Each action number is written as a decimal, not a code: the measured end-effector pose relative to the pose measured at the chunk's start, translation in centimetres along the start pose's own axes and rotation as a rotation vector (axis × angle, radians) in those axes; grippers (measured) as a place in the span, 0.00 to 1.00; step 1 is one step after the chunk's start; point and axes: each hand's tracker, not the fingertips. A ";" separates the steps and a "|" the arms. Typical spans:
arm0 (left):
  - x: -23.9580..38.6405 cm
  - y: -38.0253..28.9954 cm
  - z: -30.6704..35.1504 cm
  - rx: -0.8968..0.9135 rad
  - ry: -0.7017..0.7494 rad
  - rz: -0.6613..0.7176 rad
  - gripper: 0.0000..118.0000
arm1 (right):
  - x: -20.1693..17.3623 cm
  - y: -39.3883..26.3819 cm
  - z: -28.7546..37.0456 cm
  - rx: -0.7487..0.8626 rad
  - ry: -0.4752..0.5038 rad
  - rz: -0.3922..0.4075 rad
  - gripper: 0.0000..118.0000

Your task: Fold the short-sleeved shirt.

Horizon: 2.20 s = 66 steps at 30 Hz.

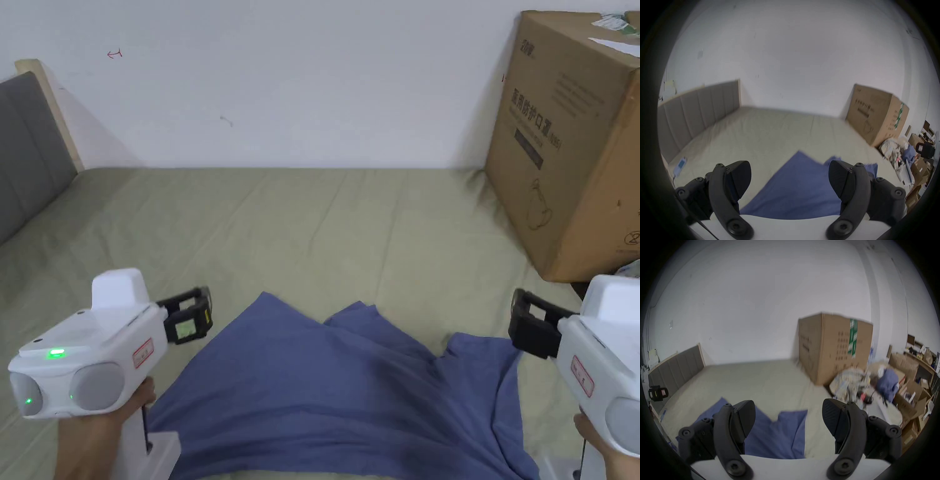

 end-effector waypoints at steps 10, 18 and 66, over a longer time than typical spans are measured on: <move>3.1 0.7 1.2 0.256 -0.063 -0.049 0.39 | -2.0 0.9 2.7 0.170 -0.050 0.090 0.40; 3.2 0.4 0.1 0.201 -0.081 -0.054 0.00 | -3.2 0.6 2.8 0.182 -0.043 0.116 0.00; 5.0 -5.1 -35.9 -0.572 -0.104 -0.088 0.00 | 3.8 -11.4 -17.2 -0.509 -0.097 -0.051 0.61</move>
